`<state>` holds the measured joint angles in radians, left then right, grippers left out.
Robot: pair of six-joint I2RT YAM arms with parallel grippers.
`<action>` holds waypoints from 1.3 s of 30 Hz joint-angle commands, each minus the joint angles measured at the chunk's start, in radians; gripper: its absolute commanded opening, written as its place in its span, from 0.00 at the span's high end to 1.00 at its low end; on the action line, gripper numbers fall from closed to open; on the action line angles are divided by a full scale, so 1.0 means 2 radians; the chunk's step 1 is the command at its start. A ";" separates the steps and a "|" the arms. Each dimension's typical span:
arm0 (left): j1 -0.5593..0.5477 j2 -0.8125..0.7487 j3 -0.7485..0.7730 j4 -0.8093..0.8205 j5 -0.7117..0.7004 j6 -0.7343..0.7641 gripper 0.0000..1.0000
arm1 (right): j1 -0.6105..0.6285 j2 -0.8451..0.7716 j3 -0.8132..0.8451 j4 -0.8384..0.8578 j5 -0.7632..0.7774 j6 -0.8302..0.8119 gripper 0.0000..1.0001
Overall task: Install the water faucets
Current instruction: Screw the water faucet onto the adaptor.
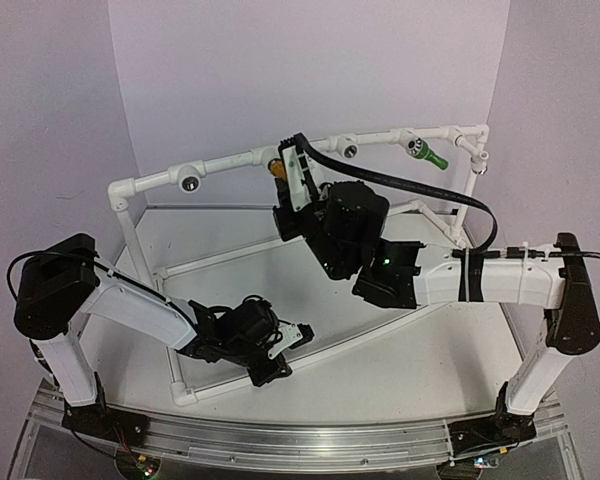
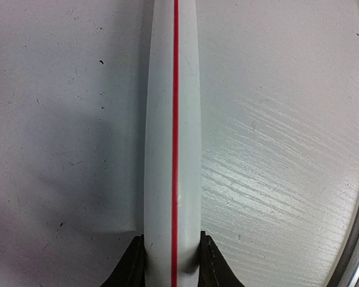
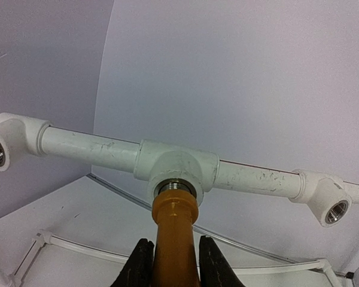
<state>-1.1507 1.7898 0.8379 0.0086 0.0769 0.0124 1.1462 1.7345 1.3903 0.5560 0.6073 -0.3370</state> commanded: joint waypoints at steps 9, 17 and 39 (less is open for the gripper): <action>-0.013 0.060 -0.005 -0.031 0.069 0.014 1.00 | -0.020 0.017 0.020 0.020 0.008 0.107 1.00; -0.014 0.062 -0.004 -0.031 0.069 0.015 1.00 | -0.020 0.030 0.030 0.034 0.012 0.142 1.00; -0.020 0.066 -0.001 -0.033 0.074 0.016 1.00 | -0.020 0.030 0.036 0.036 -0.023 0.270 1.00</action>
<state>-1.1500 1.8011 0.8509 -0.0074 0.0783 0.0162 1.1507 1.7653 1.4090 0.5819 0.6420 0.0612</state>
